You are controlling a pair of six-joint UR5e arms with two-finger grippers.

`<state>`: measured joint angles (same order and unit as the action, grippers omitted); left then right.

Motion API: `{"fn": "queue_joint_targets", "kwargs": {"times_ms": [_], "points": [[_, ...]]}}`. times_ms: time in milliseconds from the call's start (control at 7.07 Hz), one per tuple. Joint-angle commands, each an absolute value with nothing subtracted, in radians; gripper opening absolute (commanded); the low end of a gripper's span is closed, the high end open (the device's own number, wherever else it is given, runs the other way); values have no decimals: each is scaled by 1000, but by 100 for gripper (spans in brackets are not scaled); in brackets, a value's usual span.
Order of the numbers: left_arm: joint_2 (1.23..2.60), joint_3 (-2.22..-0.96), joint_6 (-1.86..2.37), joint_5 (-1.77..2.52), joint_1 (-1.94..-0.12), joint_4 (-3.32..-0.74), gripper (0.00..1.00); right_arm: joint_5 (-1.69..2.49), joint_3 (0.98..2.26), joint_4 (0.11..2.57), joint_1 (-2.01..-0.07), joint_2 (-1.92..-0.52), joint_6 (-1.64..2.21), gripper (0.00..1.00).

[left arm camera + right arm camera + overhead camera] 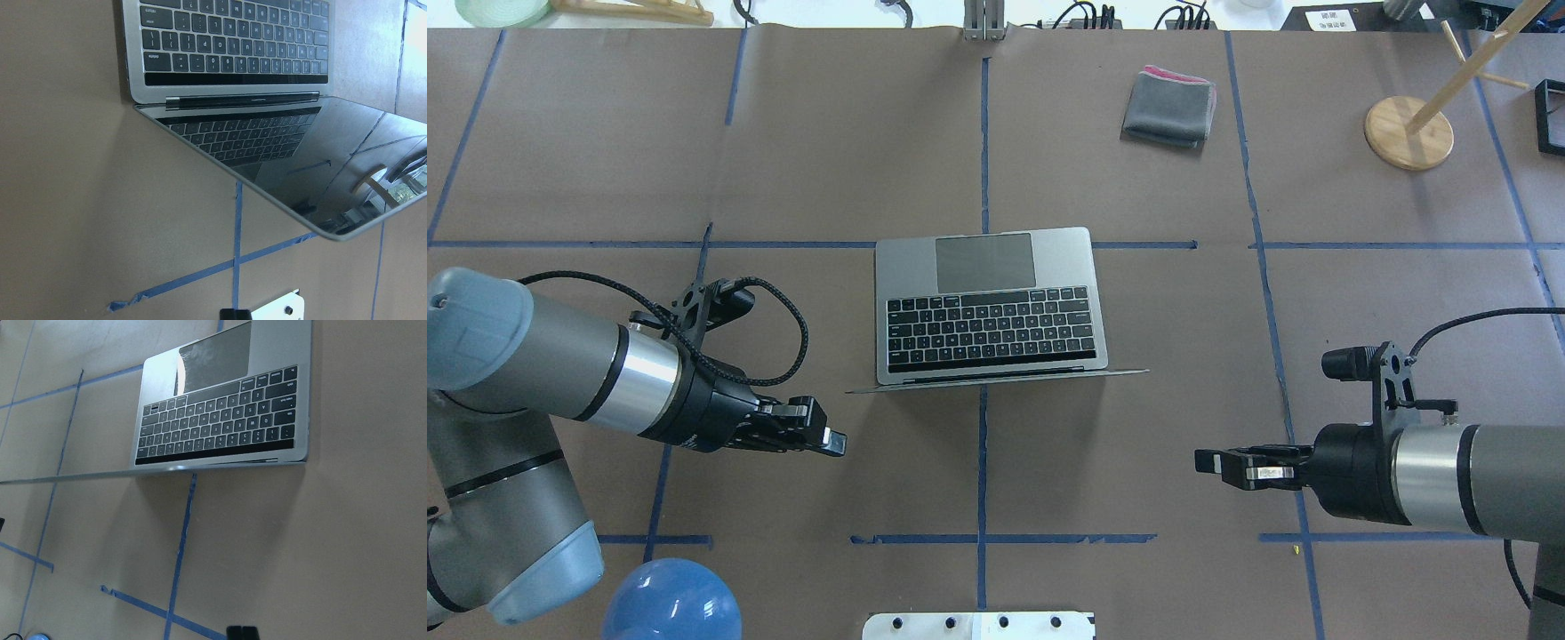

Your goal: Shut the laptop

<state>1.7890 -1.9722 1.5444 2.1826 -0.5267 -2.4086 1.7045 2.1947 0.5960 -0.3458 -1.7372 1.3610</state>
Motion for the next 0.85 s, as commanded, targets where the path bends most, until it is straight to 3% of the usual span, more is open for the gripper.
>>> {"fn": "queue_joint_targets", "kwargs": {"times_ms": [0,424,707], "points": [[1819,-1970,1569,2177,-525,-2405,0,1658,2186,601,-344,-1677,1402,0],[1821,-1968,1568,2175,-525,-2405,0,1605,2181,756,-344,-1566,1413,0],[1821,-1967,1568,2175,-526,-2402,0,1589,2169,776,-342,-1563,1411,0]]}}
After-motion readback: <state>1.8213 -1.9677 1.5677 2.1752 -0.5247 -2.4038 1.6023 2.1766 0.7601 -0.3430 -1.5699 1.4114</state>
